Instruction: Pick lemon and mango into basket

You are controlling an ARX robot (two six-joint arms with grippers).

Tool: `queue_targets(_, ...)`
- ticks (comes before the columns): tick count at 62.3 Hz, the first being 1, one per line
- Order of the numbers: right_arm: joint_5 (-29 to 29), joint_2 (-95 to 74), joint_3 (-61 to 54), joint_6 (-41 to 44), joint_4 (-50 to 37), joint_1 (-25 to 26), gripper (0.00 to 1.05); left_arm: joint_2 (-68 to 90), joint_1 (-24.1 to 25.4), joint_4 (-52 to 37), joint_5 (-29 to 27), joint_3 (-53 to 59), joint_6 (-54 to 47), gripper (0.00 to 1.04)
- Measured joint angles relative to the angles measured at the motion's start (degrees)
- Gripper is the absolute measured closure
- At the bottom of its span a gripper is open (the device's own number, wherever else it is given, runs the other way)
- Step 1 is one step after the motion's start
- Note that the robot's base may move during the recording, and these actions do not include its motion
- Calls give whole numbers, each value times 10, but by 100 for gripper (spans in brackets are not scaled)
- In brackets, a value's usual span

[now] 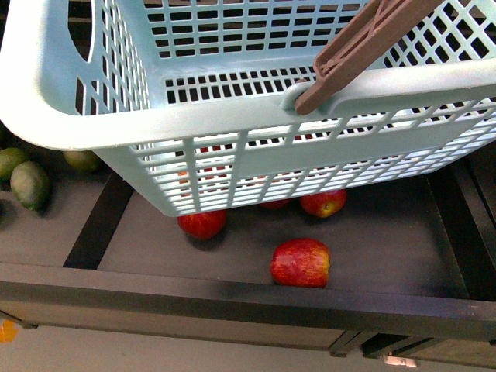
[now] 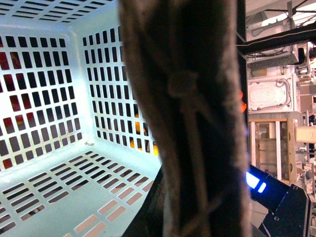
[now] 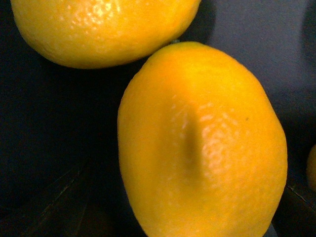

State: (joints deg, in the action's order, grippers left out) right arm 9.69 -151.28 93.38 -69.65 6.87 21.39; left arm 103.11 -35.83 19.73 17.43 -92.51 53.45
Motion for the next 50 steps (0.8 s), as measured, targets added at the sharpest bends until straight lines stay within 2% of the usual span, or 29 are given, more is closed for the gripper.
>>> queue_targets(20, 11, -28, 40, 31, 6, 6, 9, 0, 0, 0, 0, 0, 0, 100)
queue_targets(35, 1, -34, 51, 66, 15, 7, 39, 0, 0, 0, 2, 0, 0, 100)
queue_targets(50, -4, -1, -17, 107, -38, 12, 42, 0, 0, 0, 0, 0, 0, 100)
